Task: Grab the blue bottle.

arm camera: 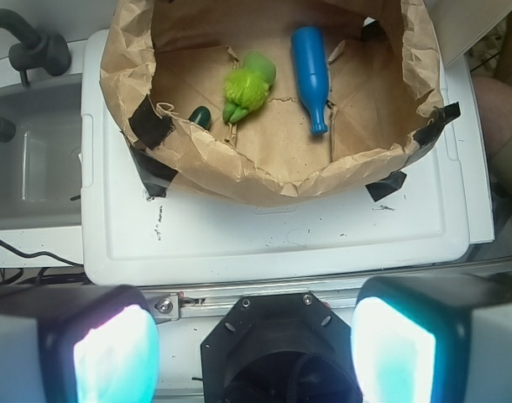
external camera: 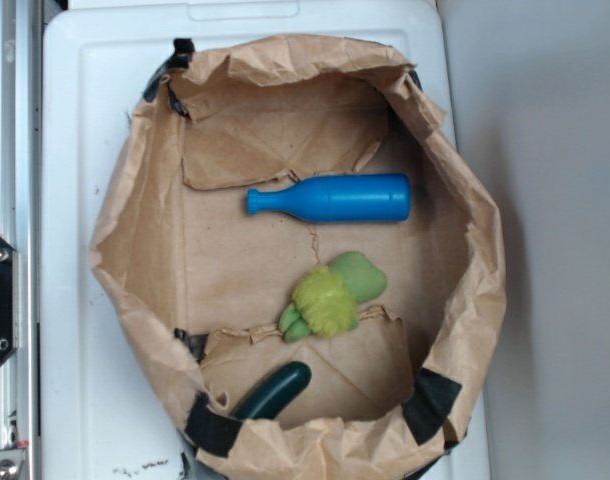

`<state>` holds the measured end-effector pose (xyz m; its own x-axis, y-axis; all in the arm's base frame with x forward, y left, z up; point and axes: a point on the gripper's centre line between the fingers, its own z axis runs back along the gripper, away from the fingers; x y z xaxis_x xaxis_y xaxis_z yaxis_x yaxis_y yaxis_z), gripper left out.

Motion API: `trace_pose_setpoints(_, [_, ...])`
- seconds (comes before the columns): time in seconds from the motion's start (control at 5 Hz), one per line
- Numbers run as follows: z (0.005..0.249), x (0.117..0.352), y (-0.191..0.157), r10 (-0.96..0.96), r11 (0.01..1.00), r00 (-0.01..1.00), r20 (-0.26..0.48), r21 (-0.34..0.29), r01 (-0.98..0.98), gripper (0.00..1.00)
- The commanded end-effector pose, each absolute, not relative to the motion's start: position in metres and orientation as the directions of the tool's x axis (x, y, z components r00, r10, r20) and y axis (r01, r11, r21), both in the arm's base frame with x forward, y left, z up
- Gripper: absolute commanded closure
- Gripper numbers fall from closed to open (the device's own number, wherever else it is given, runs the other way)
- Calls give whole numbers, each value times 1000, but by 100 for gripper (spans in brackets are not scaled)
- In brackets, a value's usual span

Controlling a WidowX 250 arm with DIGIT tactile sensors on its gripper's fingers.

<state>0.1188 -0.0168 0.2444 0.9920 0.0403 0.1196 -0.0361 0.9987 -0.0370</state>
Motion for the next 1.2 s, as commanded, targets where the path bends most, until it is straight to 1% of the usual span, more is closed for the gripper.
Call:
trace_pose_setpoints(0.0, [244, 119, -17, 40, 999, 992, 120, -37, -36, 0])
trace_pose_setpoints(0.2, [231, 136, -13, -50, 997, 996, 80, -47, 54, 0])
trace_pose_setpoints(0.4, [224, 158, 0, -137, 984, 989, 61, -110, 143, 0])
trace_pose_setpoints(0.6, [229, 190, 15, -143, 975, 987, 70, -164, 153, 0])
trace_pose_setpoints(1.0, [229, 190, 15, -143, 975, 987, 70, -164, 153, 0])
